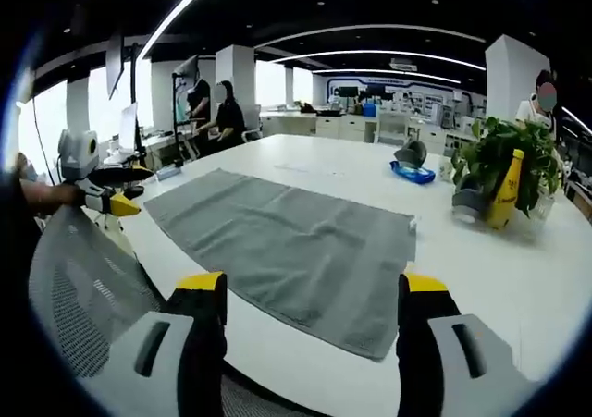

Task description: Fold the towel on the table until its edges align and the towel forms a compact rectangular stack.

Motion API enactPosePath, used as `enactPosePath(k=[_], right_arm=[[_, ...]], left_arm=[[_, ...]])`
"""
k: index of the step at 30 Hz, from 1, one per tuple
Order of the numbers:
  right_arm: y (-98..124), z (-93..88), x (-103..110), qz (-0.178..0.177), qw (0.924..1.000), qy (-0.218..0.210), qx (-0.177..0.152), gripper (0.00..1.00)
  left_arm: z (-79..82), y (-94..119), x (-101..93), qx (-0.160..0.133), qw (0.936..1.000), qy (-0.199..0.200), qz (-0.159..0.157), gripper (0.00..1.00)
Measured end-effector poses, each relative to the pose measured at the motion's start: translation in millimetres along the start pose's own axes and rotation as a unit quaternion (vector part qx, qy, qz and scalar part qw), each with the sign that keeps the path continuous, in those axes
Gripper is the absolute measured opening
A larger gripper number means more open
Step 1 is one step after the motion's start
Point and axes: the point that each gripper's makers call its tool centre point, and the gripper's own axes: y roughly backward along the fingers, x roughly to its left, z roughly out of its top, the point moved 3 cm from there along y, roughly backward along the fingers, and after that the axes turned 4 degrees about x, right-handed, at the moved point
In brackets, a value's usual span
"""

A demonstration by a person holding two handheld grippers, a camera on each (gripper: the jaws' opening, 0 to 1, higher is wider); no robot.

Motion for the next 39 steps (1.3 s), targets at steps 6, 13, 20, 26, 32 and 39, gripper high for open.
enactPosePath(k=[6, 13, 20, 26, 32, 39], right_arm=[[-1, -0.9, 7, 0.013, 0.9999, 0.007, 0.006, 0.76], [0, -1.3, 3, 0.003, 1.0000, 0.004, 0.006, 0.75], [-1, -6.9, 2, -0.004, 0.9991, 0.033, 0.027, 0.74], [-2, -9.4, 0, -0.013, 0.9980, 0.050, 0.038, 0.72], [-3, -11.6, 1, -0.008, 0.9979, 0.048, 0.043, 0.72], [-2, -12.6, 1, -0.007, 0.9978, 0.048, 0.046, 0.71]], left_arm=[[-2.3, 0, 2.7, 0.002, 0.9999, 0.014, 0.000, 0.85], [-4.6, 0, -0.7, 0.013, 0.9999, 0.001, -0.007, 0.84], [-4.0, 0, 1.0, 0.010, 0.9999, 0.008, -0.004, 0.82], [-5.8, -1, -3.3, 0.016, 0.9997, 0.007, -0.018, 0.83], [-9.4, -1, 1.6, 0.026, 0.9995, 0.016, -0.005, 0.82], [-11.1, -2, -1.5, 0.034, 0.9993, 0.007, -0.013, 0.81]])
